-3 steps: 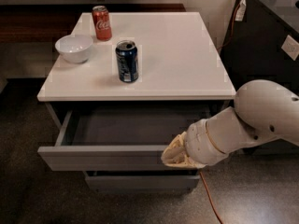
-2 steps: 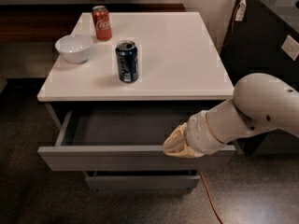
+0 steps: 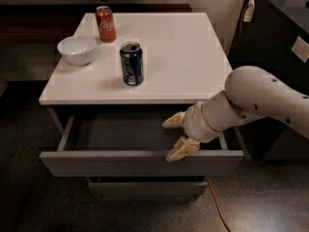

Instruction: Place pepsi can into top drawer

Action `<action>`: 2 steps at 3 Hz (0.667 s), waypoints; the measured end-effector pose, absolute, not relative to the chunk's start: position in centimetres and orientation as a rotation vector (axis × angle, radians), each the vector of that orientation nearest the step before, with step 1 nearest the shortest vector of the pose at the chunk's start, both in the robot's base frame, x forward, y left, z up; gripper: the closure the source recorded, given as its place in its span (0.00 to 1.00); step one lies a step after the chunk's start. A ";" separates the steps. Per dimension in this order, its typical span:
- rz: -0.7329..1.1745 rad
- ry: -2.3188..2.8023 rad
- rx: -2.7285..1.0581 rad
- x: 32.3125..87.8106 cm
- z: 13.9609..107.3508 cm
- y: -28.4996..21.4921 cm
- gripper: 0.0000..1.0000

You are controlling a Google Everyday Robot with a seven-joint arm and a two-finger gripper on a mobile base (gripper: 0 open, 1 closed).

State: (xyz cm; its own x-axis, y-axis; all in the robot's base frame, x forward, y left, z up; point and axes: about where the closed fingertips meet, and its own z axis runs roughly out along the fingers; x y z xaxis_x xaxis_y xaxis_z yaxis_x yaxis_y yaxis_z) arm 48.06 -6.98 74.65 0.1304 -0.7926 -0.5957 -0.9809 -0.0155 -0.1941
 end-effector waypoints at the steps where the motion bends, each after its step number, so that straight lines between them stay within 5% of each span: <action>1: 0.380 1.752 -1.839 51.4 73.6 -6.5 0.60; 2: 0.355 1.776 -1.832 52.9 73.0 -6.3 0.84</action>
Offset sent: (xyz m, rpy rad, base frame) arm 0.0687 0.0066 -0.0231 -0.0746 -0.0163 -0.0887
